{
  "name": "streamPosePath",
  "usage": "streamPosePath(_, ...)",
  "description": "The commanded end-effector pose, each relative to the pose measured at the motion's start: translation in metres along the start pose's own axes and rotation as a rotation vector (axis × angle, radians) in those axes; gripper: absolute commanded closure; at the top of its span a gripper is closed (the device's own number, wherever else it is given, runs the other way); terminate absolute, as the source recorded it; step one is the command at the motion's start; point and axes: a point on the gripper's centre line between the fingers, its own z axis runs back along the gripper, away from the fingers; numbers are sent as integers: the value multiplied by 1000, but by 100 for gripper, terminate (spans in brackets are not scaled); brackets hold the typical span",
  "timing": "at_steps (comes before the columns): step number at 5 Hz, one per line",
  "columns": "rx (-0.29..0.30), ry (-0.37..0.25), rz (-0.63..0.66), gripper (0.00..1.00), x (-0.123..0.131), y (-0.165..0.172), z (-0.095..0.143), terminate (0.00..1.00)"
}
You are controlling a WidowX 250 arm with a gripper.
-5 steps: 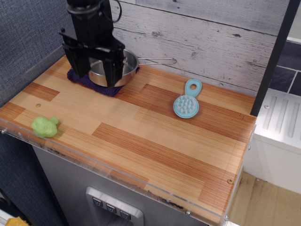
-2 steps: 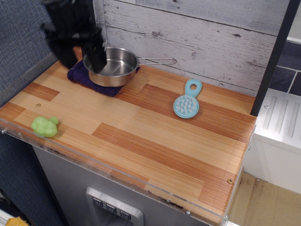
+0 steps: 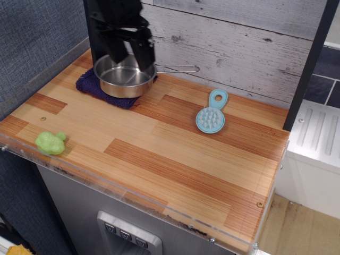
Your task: Place the silver pot on the front right corner of the table.
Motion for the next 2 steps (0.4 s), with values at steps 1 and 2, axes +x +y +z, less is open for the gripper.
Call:
streamPosePath(1,37,33,-88,0,13,1,-20,0)
streamPosePath(2,47,72,-115,0,10,8,-34,0)
